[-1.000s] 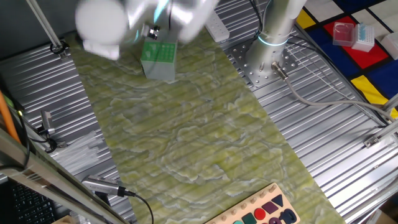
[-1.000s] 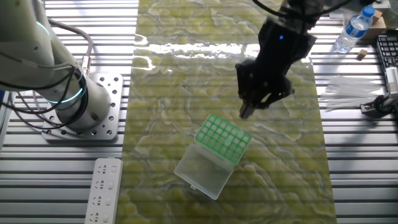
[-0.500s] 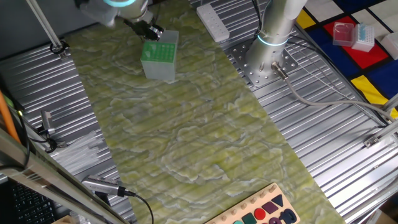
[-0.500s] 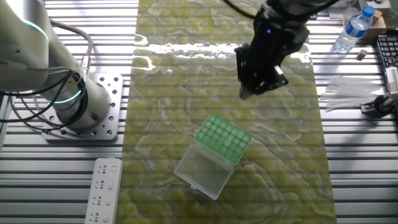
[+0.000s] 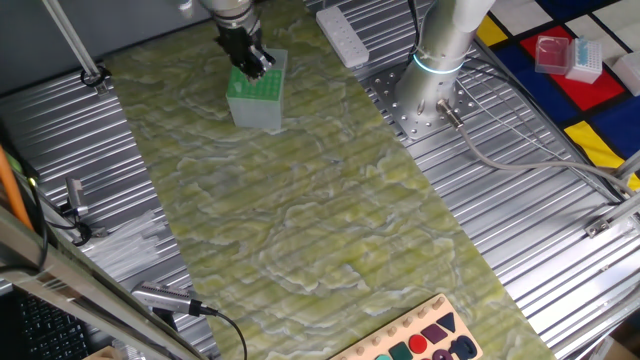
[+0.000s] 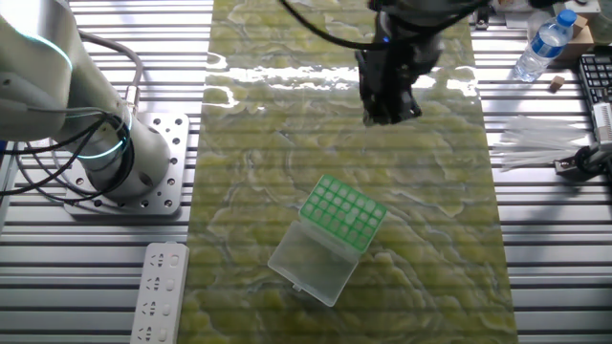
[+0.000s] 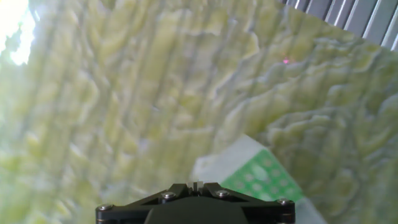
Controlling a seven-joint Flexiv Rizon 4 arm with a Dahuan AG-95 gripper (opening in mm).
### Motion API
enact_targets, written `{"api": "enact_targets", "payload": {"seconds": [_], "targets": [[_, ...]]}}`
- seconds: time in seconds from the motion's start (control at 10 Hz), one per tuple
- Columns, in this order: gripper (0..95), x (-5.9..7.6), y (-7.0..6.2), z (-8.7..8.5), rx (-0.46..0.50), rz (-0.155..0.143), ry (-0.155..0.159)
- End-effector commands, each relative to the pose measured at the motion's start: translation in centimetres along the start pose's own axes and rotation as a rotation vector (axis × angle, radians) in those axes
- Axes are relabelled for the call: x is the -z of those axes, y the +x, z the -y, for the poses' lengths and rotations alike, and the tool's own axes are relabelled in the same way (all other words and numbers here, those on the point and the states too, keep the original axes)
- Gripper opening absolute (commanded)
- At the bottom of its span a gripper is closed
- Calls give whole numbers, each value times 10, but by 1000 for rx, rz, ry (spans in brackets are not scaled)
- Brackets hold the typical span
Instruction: Insert a large pipette tip into the holder for large pipette tips
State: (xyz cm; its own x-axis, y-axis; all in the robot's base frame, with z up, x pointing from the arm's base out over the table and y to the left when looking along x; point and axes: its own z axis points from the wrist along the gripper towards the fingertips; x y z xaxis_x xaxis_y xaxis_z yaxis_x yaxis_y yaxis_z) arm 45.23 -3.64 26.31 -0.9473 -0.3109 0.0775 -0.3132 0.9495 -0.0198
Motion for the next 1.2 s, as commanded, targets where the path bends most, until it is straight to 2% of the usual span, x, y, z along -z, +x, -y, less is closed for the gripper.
{"api": "enact_targets", "payload": {"seconds": [0.1, 0.5, 1.2], "targets": [[0, -56, -6, -21, -90, 41, -33], [0, -61, -7, -41, -141, 52, -45], [0, -62, -7, -44, -140, 61, -41]]}}
